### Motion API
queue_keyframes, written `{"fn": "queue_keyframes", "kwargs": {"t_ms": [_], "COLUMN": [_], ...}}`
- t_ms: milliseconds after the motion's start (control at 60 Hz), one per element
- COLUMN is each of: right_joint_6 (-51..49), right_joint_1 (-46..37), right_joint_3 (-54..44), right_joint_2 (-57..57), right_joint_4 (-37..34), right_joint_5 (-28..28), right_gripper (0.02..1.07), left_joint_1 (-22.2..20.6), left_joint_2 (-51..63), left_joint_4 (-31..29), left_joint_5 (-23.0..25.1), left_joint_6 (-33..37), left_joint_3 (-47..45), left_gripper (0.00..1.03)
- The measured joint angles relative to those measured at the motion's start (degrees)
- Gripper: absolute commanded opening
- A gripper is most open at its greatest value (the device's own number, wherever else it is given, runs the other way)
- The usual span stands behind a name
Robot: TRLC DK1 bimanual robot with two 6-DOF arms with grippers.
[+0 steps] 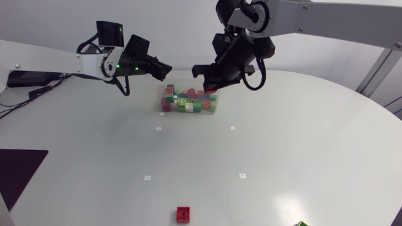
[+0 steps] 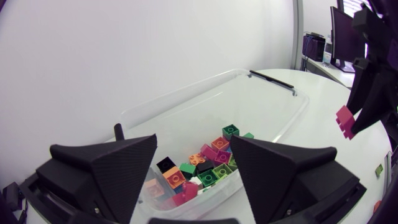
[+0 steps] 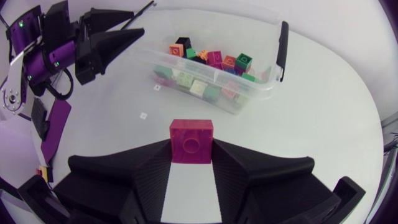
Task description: Place the duplo bricks in the container
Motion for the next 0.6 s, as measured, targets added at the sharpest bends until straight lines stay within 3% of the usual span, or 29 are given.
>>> {"fn": "queue_keyframes", "kwargs": {"t_ms": [233, 450, 600], "right_joint_6": [-0.7, -1.1, -1.1], "right_joint_1": [-0.9, -1.5, -2.3], "right_joint_3": [2.6, 5.5, 8.3], "right_joint_2": [0.0, 1.8, 4.2], "right_joint_4": [2.5, 5.3, 6.1], "right_joint_5": [0.0, 0.0, 0.0], "right_gripper": [0.35, 0.35, 0.35], "left_joint_1": [-0.2, -0.6, -3.0], "left_joint_2": [-11.1, -23.7, -28.0], "left_joint_4": [-2.8, -9.0, -12.6], "left_joint_5": [-0.4, 0.6, 1.4], "left_joint_6": [4.4, 14.8, 21.9], "left_joint_3": [-9.0, -21.2, -29.4], "left_gripper": [0.99, 0.99, 0.99]}}
